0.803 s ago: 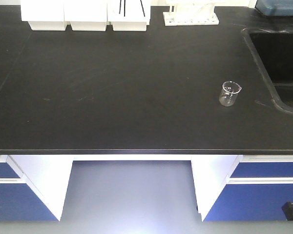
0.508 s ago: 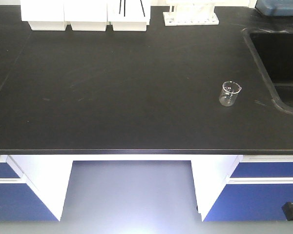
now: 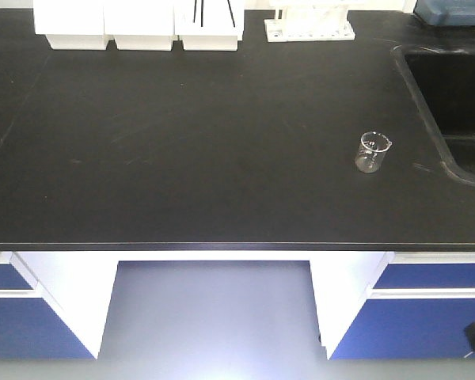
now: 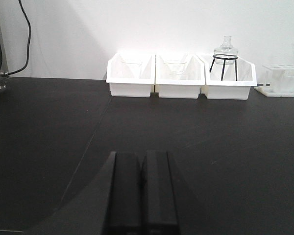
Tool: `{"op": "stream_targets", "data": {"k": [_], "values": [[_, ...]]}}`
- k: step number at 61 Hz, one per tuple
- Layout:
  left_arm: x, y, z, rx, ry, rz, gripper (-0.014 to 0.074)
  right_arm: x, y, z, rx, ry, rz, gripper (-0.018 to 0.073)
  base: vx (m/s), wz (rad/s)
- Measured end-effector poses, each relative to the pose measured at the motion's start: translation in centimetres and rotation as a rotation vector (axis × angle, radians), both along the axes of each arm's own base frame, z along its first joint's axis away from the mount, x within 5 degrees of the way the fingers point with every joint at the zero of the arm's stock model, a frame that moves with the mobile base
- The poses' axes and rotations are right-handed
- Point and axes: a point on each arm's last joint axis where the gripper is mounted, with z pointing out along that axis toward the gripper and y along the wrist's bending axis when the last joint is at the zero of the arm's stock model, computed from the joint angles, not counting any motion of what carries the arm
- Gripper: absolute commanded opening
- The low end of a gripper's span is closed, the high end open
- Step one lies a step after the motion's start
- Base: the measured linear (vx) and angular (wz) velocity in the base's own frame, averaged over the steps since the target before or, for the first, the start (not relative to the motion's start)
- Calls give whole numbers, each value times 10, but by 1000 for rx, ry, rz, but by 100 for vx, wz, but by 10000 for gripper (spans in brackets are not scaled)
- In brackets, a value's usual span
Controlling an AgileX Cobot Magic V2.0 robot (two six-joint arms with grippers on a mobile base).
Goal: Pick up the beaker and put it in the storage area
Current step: 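Raise the right arm and move the right gripper toward the glass beaker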
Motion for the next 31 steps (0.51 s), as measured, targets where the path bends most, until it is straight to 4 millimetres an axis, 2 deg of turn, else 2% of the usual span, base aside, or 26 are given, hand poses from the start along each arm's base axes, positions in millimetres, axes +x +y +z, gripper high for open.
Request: {"op": "stream_targets", "data": {"k": [7,12,17,23,31], "values": [[0,0,0,0,0,0,-8,-2,0,17,8,-123,-1,-8,0,0],[0,0,0,0,0,0,-8,-3,0,46,-34,-189,-8,-8,0,0],[0,0,0,0,0,0,-8,7,0,82,-99,-202,-17,-8,0,0],[0,0,0,0,0,0,-8,35,2,122,-139,-167,-19,-8,0,0],[0,0,0,0,0,0,-8,96,6,152,-147,-54,-11,-8,0,0]]}}
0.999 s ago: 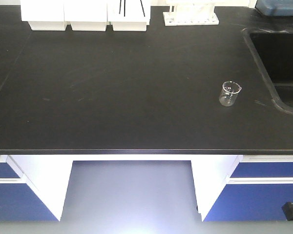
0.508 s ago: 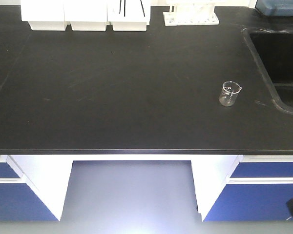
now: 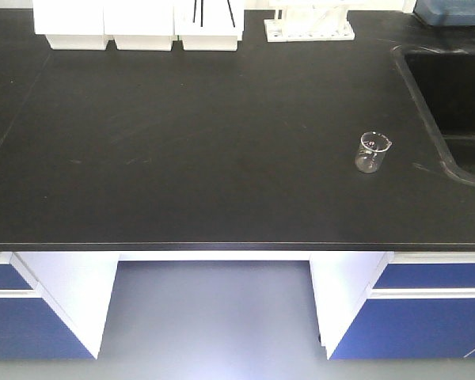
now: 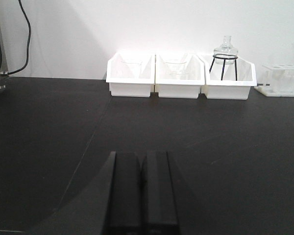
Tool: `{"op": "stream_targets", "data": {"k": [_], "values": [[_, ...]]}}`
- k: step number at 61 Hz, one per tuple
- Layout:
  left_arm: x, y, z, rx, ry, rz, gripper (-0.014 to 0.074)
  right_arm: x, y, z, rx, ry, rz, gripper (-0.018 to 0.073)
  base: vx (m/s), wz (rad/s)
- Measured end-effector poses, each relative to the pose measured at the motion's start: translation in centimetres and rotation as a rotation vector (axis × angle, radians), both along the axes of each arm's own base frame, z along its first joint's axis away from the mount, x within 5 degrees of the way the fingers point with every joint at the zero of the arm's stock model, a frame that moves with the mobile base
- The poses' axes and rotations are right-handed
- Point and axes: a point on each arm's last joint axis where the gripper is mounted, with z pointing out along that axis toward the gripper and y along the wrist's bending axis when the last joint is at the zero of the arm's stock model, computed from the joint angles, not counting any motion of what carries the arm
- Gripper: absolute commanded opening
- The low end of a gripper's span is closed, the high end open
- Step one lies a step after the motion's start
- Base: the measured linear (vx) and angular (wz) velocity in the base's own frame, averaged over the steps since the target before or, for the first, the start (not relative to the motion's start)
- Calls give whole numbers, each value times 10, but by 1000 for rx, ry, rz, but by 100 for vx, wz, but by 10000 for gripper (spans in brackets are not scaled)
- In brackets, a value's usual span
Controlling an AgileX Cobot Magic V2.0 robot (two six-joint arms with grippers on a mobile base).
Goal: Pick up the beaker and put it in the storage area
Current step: 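Raise the right arm and move the right gripper toward the glass beaker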
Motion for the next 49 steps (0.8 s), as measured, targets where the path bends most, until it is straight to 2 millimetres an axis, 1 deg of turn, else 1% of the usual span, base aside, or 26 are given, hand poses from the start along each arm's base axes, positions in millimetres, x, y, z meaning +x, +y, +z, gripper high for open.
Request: {"op": "stream_targets", "data": {"k": [4,7,12,19,23,27,31,37,39,46,48,49], "values": [[0,0,0,0,0,0,-8,27,2,10,11,34,1,-8,0,0],[0,0,0,0,0,0,-8,47,3,9,28,78,1,-8,0,0],[0,0,0,0,0,0,-8,69,4,10,45,113,1,-5,0,0],[0,0,0,0,0,0,-8,83,5,11,48,125,1,15,0,0],[0,0,0,0,0,0,-8,84,6,12,45,119,1,45,0,0],[0,0,0,0,0,0,-8,84,6,14,38,108,2,94,0,0],[0,0,0,0,0,0,-8,84,6,14,31,104,3,176,0,0],[0,0,0,0,0,0,-8,84,6,14,11,103,6,351,0,0],[0,0,0,0,0,0,-8,84,6,15,7,102,6,445,0,0],[0,0,0,0,0,0,-8,84,6,15,12,97,6,684,0,0],[0,0,0,0,0,0,-8,84,6,16,19,91,5,734,0,0],[0,0,0,0,0,0,-8,84,6,16,24,85,5,733,0,0]]}}
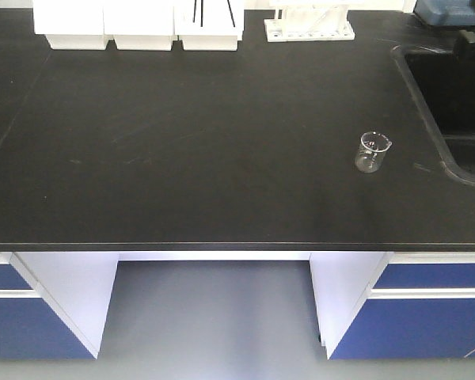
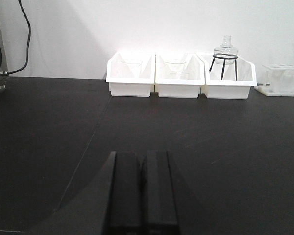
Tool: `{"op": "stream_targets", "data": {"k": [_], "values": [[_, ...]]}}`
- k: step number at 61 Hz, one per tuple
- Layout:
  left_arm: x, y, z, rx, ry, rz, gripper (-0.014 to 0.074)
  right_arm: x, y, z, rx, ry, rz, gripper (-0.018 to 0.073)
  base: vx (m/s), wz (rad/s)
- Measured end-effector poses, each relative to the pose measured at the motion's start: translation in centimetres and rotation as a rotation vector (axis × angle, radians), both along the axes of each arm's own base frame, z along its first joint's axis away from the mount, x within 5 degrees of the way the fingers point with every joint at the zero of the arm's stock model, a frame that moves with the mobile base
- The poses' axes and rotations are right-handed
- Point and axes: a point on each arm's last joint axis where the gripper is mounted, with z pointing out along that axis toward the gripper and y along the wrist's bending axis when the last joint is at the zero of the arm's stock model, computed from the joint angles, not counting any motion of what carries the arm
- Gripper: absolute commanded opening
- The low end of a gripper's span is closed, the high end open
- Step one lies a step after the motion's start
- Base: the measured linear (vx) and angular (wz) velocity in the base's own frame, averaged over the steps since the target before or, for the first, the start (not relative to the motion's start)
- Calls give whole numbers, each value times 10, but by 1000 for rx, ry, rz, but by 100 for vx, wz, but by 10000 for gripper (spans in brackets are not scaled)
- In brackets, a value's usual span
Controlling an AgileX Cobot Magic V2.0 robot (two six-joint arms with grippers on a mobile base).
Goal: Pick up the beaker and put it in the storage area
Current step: 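Raise the right arm and move the right gripper toward the glass beaker, then lower the right gripper around the beaker and close it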
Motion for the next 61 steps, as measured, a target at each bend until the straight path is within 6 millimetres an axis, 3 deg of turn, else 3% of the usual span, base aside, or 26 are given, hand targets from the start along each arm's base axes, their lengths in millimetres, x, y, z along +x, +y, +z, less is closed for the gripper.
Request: {"op": "stream_targets", "data": {"k": [19,26,34,43,51,61], "values": [[0,0,0,0,0,0,-8,0,-1,9,80,-92,-5,690,0,0],[0,0,0,0,0,0,-8,7,0,-1,98,-89,-6,648,0,0],[0,0,0,0,0,0,-8,17,0,-45,104,-55,-11,597,0,0],[0,0,0,0,0,0,-8,11,-1,-122,127,23,-18,565,0,0],[0,0,0,0,0,0,-8,-3,2,-158,103,-10,22,564,0,0],[0,0,0,0,0,0,-8,-1,6,-191,82,63,64,564,0,0]]}}
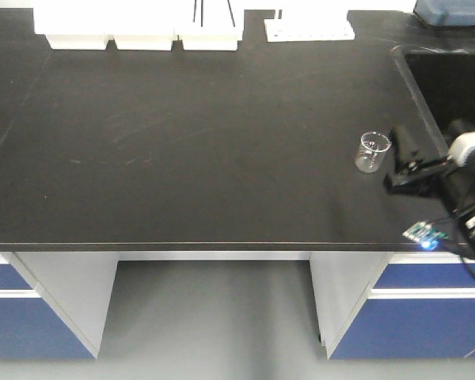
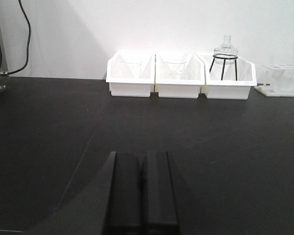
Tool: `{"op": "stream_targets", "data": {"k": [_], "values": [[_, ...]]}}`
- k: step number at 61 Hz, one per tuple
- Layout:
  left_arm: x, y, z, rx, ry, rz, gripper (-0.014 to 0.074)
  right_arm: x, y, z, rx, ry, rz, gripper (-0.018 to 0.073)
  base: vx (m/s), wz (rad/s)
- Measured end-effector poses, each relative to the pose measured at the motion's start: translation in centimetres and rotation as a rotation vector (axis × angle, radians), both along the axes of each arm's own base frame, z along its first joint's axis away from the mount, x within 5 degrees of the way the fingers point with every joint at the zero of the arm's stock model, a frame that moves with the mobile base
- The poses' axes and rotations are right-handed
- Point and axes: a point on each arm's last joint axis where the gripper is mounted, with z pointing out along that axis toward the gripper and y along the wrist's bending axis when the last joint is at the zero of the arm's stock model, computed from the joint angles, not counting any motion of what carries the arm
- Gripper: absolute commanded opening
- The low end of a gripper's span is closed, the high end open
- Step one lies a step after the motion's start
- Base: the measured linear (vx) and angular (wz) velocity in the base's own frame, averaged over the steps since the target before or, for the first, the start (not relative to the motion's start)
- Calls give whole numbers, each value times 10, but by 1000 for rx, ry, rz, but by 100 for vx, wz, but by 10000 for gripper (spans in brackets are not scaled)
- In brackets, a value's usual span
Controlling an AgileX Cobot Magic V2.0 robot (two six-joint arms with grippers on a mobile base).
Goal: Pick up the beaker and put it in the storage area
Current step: 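Lower the right gripper around the beaker and close it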
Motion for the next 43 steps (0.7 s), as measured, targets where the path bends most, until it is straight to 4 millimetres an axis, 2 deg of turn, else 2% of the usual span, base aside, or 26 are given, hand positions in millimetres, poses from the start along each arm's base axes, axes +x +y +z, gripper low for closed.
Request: {"op": "stream_targets", "data": {"k": [10,19,43], "values": [[0,0,0,0,0,0,-8,5,0,-36,6,150,-1,564,0,0],[0,0,0,0,0,0,-8,10,1,-57,3,228,-2,564,0,0],[0,0,0,0,0,0,-8,61,5,-76,5,208,12,564,0,0]]}}
